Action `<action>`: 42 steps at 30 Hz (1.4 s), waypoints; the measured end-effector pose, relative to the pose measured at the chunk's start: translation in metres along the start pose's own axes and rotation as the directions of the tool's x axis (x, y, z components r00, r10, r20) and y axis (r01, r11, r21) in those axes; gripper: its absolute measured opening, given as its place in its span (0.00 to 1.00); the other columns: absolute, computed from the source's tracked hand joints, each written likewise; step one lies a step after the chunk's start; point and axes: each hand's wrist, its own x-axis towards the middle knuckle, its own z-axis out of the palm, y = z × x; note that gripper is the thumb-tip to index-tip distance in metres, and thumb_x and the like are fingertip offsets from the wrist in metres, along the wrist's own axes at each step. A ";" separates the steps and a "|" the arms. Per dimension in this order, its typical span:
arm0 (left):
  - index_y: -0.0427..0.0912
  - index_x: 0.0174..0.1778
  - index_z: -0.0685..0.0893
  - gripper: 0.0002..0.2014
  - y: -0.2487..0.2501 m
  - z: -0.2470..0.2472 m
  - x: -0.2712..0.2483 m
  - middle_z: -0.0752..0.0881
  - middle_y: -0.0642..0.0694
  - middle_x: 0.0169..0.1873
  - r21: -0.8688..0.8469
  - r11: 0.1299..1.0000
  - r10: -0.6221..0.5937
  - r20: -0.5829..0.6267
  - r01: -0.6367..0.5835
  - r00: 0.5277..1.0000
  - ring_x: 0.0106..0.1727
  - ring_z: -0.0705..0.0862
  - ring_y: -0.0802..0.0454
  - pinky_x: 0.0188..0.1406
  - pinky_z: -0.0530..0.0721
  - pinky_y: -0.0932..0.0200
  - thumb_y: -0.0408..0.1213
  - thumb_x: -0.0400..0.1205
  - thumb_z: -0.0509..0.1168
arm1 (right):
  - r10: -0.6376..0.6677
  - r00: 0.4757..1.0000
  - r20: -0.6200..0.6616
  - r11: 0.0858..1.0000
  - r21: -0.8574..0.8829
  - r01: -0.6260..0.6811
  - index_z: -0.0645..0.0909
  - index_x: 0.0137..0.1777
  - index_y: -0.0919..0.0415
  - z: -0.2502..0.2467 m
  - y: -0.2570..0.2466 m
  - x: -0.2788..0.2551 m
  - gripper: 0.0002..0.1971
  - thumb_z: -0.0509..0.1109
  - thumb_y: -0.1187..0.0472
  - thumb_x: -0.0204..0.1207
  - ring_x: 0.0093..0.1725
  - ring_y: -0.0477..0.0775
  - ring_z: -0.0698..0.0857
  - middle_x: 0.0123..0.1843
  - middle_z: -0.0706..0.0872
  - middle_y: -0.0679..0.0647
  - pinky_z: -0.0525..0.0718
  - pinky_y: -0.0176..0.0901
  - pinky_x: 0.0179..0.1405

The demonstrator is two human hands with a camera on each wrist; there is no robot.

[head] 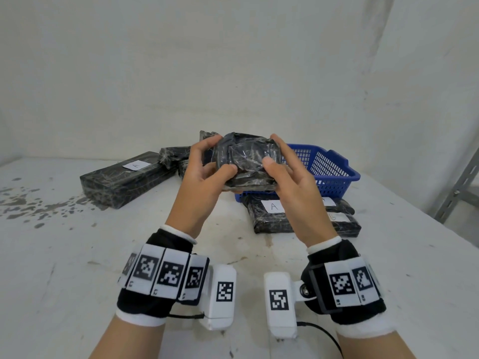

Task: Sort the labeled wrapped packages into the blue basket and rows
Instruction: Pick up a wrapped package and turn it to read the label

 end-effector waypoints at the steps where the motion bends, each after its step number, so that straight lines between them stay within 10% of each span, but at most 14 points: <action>1: 0.51 0.69 0.73 0.27 0.000 0.000 0.000 0.88 0.36 0.51 0.007 1.000 0.002 -0.001 -0.002 1.000 0.48 0.88 0.47 0.54 0.86 0.46 0.36 0.72 0.67 | 0.004 1.000 0.002 1.000 -0.019 -0.004 0.72 0.77 0.34 0.000 0.000 0.000 0.24 0.70 0.52 0.84 0.56 0.47 0.88 0.59 0.88 0.62 0.88 0.55 0.58; 4: 0.56 0.65 0.73 0.25 -0.002 0.001 -0.001 0.88 0.35 0.55 0.047 0.999 0.014 -0.008 -0.014 1.000 0.53 0.88 0.46 0.55 0.86 0.48 0.37 0.72 0.69 | 0.013 1.000 0.000 0.999 -0.032 -0.013 0.72 0.75 0.35 -0.002 -0.002 0.000 0.25 0.72 0.57 0.82 0.48 0.50 0.88 0.61 0.90 0.50 0.88 0.46 0.39; 10: 0.43 0.69 0.73 0.19 -0.003 0.004 0.000 0.89 0.39 0.52 0.055 0.998 0.013 -0.034 -0.011 0.999 0.50 0.89 0.47 0.52 0.87 0.48 0.33 0.83 0.67 | 0.008 0.999 0.053 1.000 -0.024 -0.007 0.64 0.84 0.43 -0.005 0.000 0.001 0.33 0.67 0.68 0.84 0.51 0.42 0.89 0.69 0.86 0.50 0.87 0.36 0.42; 22: 0.48 0.65 0.76 0.17 -0.004 0.004 -0.002 0.91 0.41 0.48 0.175 0.983 0.067 -0.079 -0.052 0.995 0.51 0.90 0.45 0.57 0.86 0.37 0.49 0.82 0.66 | 0.035 0.999 0.002 0.999 -0.008 -0.035 0.72 0.78 0.45 -0.002 -0.001 -0.001 0.26 0.72 0.60 0.82 0.41 0.42 0.87 0.51 0.91 0.48 0.84 0.41 0.35; 31: 0.44 0.63 0.79 0.16 -0.004 0.002 0.000 0.90 0.41 0.52 0.112 0.993 0.043 -0.046 -0.038 0.998 0.54 0.89 0.44 0.59 0.86 0.41 0.44 0.82 0.68 | 0.050 0.998 -0.048 0.998 0.047 -0.048 0.78 0.67 0.47 -0.002 -0.004 0.001 0.16 0.72 0.58 0.81 0.38 0.48 0.88 0.44 0.92 0.49 0.85 0.43 0.29; 39: 0.47 0.64 0.79 0.18 -0.003 0.005 -0.002 0.88 0.47 0.49 0.119 0.992 0.052 -0.006 -0.051 0.999 0.46 0.87 0.52 0.39 0.84 0.53 0.50 0.81 0.64 | 0.060 0.995 -0.081 0.996 0.065 -0.055 0.80 0.56 0.52 -0.001 -0.004 -0.001 0.06 0.72 0.56 0.82 0.36 0.60 0.84 0.43 0.90 0.58 0.80 0.44 0.18; 42: 0.46 0.66 0.78 0.18 -0.003 0.005 -0.002 0.89 0.47 0.53 0.128 0.989 0.080 -0.005 -0.079 0.997 0.54 0.89 0.50 0.54 0.87 0.49 0.47 0.83 0.67 | 0.057 0.996 -0.074 0.995 0.085 -0.051 0.79 0.58 0.53 0.000 -0.007 -0.003 0.11 0.75 0.56 0.79 0.38 0.54 0.89 0.50 0.91 0.62 0.81 0.42 0.16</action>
